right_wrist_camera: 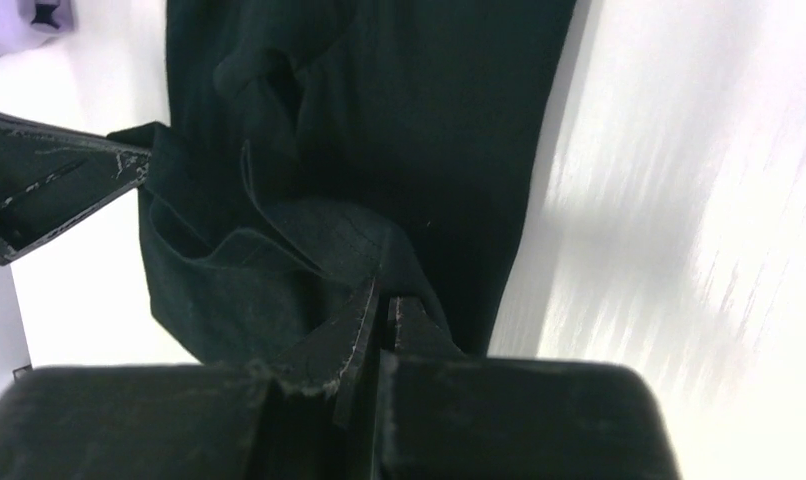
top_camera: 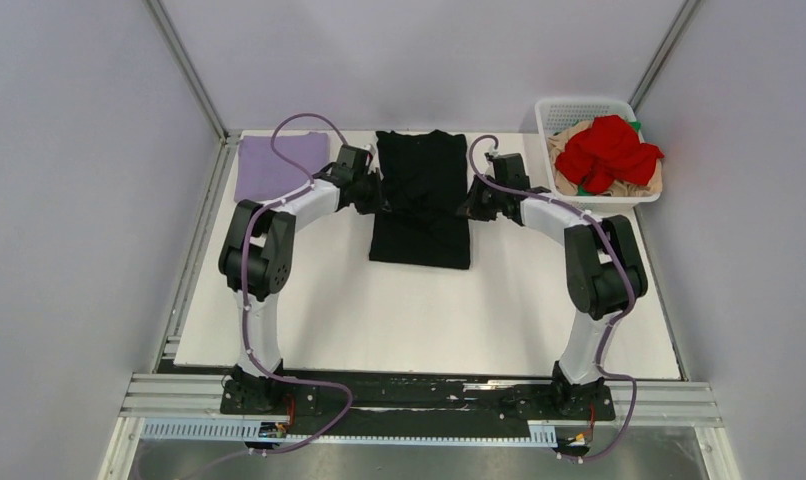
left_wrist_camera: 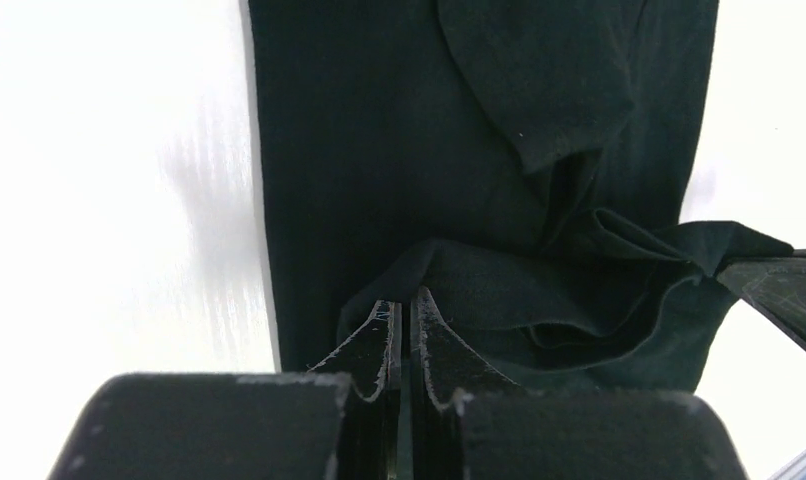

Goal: Fold and stack the t-shirts
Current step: Fold the folded rectangular tshirt in 1/3 of the way, then grab one side of the 2/3 rectangular tshirt with both arms, then fold the long partially folded tshirt into a neat square, then smooth out wrinkles on the folded tshirt

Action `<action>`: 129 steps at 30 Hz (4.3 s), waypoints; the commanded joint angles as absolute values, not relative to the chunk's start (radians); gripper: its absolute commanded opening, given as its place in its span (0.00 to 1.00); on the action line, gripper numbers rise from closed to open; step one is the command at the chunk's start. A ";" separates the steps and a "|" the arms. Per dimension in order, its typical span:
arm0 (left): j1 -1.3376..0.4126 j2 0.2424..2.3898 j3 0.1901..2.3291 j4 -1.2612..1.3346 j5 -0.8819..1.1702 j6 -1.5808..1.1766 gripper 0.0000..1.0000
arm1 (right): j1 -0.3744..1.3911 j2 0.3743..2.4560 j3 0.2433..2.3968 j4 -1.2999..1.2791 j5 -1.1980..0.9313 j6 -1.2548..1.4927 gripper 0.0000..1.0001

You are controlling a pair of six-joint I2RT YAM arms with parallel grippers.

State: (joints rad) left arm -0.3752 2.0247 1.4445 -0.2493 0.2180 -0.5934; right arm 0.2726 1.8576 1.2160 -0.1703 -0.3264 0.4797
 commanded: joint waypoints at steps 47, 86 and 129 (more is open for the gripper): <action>-0.395 1.872 1.034 -0.175 0.299 -0.644 0.16 | 0.294 1.780 0.885 -0.104 -0.408 0.626 0.20; -0.346 1.298 1.104 -0.318 0.037 -0.700 0.00 | 0.186 1.594 1.198 -0.320 -0.963 0.552 0.00; -0.342 1.870 1.489 -0.261 0.395 -0.569 1.00 | 0.226 1.907 1.462 -0.302 -0.716 0.572 1.00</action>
State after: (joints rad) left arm -0.3103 1.8885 1.5166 -0.2863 0.3275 -0.5907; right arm 0.2035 1.9301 1.4666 -0.3706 -0.6670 0.5610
